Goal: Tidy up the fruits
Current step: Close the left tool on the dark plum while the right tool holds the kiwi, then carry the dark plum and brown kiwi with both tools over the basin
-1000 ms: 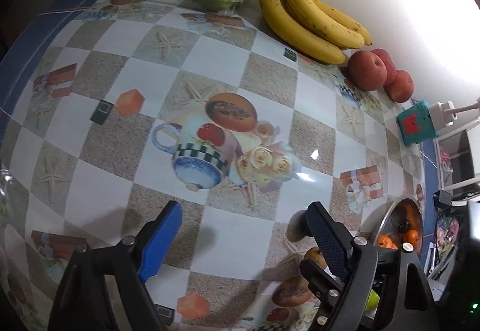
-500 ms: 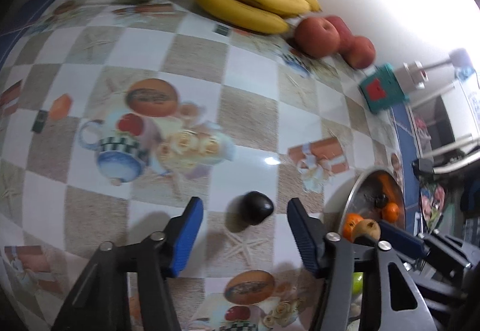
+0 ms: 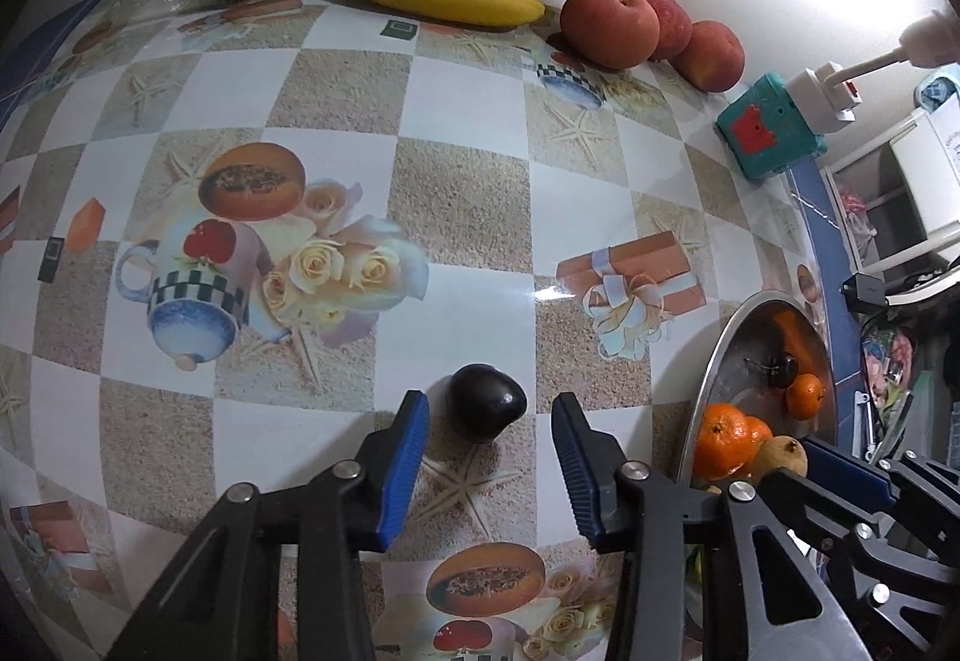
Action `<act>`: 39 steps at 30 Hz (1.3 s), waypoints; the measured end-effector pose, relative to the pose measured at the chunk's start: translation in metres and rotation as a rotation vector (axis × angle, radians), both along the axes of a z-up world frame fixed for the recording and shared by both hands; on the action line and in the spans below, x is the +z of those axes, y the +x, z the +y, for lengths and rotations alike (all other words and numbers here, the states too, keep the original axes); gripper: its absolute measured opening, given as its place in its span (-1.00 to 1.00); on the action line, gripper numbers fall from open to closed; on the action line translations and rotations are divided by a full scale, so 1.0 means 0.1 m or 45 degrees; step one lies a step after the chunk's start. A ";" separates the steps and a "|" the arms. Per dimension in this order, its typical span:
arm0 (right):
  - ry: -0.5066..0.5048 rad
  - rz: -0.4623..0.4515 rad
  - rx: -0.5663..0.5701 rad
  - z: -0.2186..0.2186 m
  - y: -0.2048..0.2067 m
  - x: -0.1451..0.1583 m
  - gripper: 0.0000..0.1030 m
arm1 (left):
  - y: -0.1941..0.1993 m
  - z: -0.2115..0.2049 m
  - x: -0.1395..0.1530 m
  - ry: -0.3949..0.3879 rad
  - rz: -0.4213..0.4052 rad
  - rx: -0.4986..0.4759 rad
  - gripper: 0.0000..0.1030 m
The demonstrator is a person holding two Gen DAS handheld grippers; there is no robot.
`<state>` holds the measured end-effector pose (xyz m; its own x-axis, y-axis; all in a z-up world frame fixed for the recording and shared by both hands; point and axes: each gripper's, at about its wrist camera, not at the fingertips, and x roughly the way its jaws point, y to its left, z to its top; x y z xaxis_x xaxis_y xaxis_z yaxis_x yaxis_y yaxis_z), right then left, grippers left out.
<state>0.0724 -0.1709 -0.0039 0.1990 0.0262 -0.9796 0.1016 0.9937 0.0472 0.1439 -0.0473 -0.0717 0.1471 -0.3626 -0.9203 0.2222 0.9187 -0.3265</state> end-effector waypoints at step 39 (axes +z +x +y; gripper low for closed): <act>0.018 0.022 -0.011 -0.08 -0.05 -0.02 -0.48 | -0.03 0.08 0.32 -0.034 -0.098 0.032 -0.41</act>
